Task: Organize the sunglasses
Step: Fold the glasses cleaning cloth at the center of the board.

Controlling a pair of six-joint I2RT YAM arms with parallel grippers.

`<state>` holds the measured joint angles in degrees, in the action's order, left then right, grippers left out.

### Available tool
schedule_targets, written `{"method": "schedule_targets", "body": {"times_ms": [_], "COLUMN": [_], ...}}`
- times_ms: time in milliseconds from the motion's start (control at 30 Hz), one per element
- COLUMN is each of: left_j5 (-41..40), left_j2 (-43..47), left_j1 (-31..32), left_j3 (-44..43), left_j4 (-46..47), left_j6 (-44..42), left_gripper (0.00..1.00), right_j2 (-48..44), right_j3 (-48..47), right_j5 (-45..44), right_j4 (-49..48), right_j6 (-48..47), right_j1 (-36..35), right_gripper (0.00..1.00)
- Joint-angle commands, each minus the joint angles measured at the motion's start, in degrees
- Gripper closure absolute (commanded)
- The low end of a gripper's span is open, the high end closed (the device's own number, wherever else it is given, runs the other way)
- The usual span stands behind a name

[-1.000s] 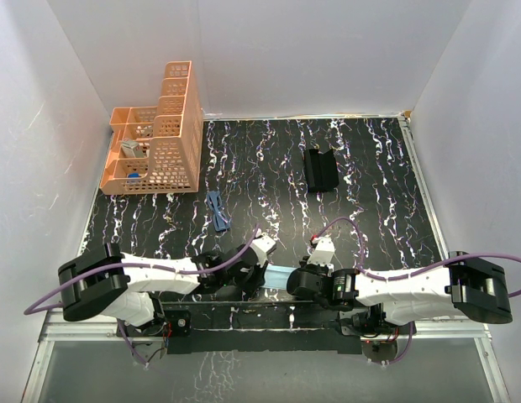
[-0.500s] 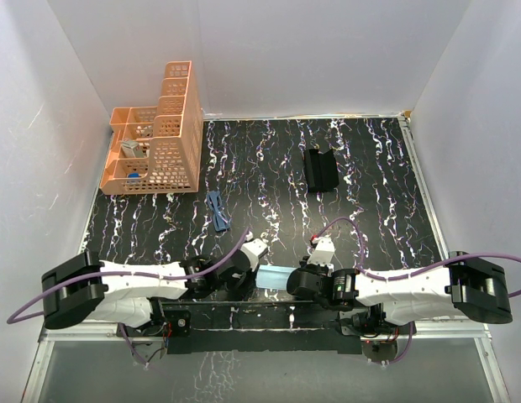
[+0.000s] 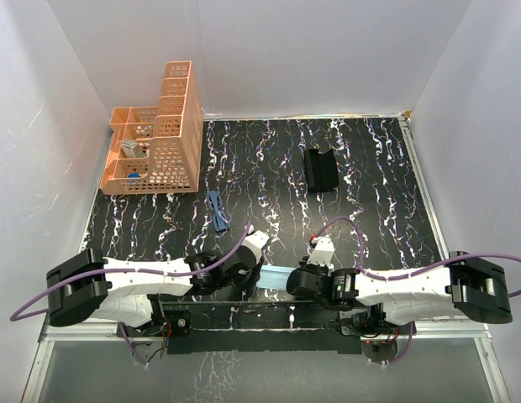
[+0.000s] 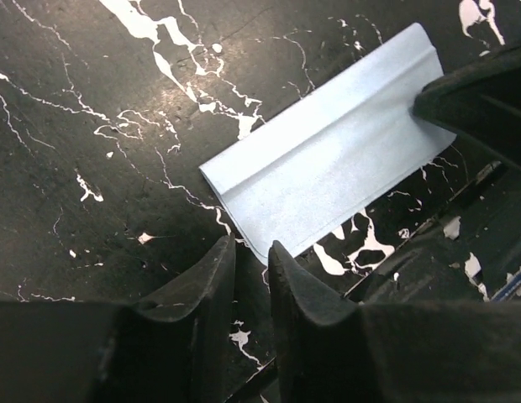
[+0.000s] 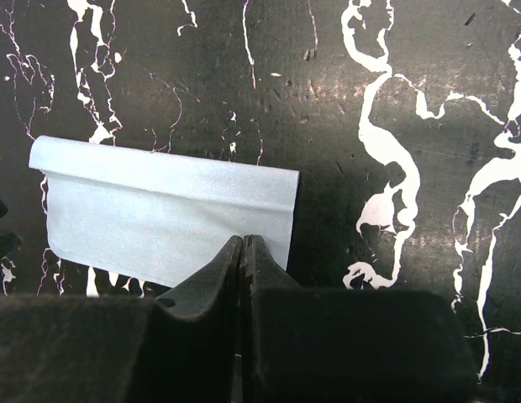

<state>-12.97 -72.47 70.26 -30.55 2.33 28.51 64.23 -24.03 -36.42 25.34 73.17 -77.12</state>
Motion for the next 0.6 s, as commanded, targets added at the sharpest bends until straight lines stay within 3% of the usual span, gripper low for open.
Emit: {"method": "schedule_targets", "body": {"times_ms": [0, 333, 567], "left_j5": [-3.59, -3.39, -4.08], "left_j2": [-0.59, -3.11, -10.36], "left_j1": [0.23, 0.23, 0.22], "left_j3": [-1.14, -0.46, -2.51], "left_j4": [2.02, 11.60, 14.41], "left_j6": [2.70, 0.84, 0.22], "left_gripper": [0.80, 0.86, 0.88], "right_j2": [-0.15, 0.43, 1.33], "right_j3": [-1.92, -1.28, -1.52], "right_j5": [-0.78, -0.32, 0.05], "right_j4": [0.17, -1.06, -1.68], "right_j6": [-0.31, -0.04, -0.13], "right_j1": [0.25, 0.22, 0.22], "right_gripper": [1.00, 1.00, 1.00]}}
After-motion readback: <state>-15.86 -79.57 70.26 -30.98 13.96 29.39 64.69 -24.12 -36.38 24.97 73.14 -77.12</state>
